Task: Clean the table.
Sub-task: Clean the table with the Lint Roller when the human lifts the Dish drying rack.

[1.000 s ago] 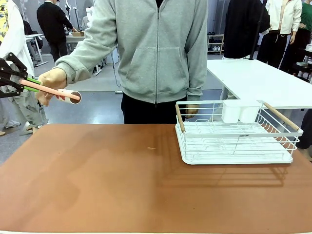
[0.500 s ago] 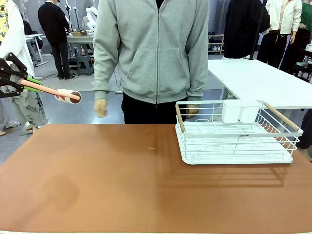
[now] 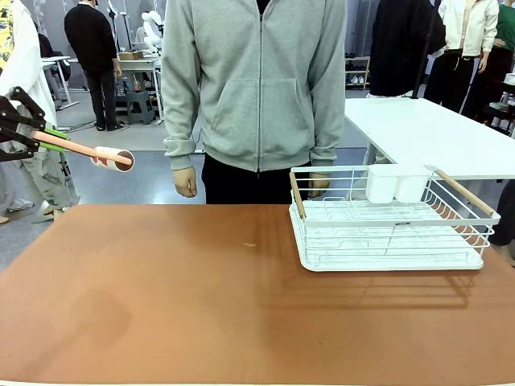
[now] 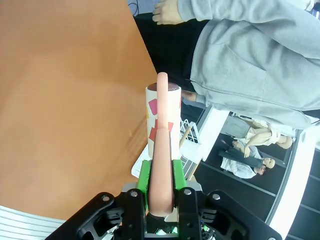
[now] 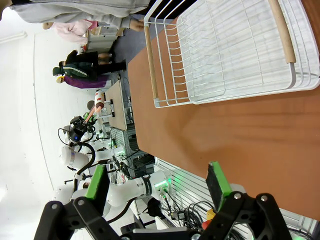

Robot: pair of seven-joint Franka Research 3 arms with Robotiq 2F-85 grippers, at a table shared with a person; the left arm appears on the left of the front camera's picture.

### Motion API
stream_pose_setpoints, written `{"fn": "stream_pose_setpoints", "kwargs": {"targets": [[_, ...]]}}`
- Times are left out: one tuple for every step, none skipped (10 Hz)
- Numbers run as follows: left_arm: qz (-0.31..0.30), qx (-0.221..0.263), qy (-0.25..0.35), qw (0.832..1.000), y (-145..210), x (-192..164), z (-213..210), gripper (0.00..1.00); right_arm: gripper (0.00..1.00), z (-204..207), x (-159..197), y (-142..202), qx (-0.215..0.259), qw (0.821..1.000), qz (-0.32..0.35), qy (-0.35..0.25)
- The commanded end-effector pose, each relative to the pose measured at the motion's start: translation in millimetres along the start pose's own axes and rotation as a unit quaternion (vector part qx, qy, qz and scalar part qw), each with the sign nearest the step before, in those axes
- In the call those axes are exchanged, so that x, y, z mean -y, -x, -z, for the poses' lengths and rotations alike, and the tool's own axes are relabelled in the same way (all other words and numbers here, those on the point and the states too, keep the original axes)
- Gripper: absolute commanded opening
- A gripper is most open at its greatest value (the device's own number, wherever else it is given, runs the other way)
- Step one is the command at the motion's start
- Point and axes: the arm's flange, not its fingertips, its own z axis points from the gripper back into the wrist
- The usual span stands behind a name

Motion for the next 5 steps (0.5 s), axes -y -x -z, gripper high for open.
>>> {"fn": "stream_pose_setpoints", "kwargs": {"targets": [[0.000, 0.001, 0.001, 1.000, -0.4, -0.1, -0.5, 0.00, 1.00, -1.7, -2.6, 1.6, -0.003, 1.000, -0.006, -0.002], [0.000, 0.001, 0.001, 1.000, -0.4, -0.1, -0.5, 0.00, 1.00, -1.7, -2.6, 1.6, -0.003, 1.000, -0.006, -0.002], [0.000, 0.001, 0.001, 1.000, -0.4, -0.1, -0.5, 0.00, 1.00, -1.7, -2.6, 1.6, -0.003, 1.000, -0.006, -0.002], [0.000, 0.001, 0.001, 1.000, -0.4, -0.1, -0.5, 0.00, 1.00, -1.7, -2.6, 1.6, -0.003, 1.000, -0.006, -0.002], [0.000, 0.001, 0.001, 1.000, -0.4, -0.1, -0.5, 0.00, 1.00, -1.7, -2.6, 1.6, -0.003, 1.000, -0.006, -0.002]]}}
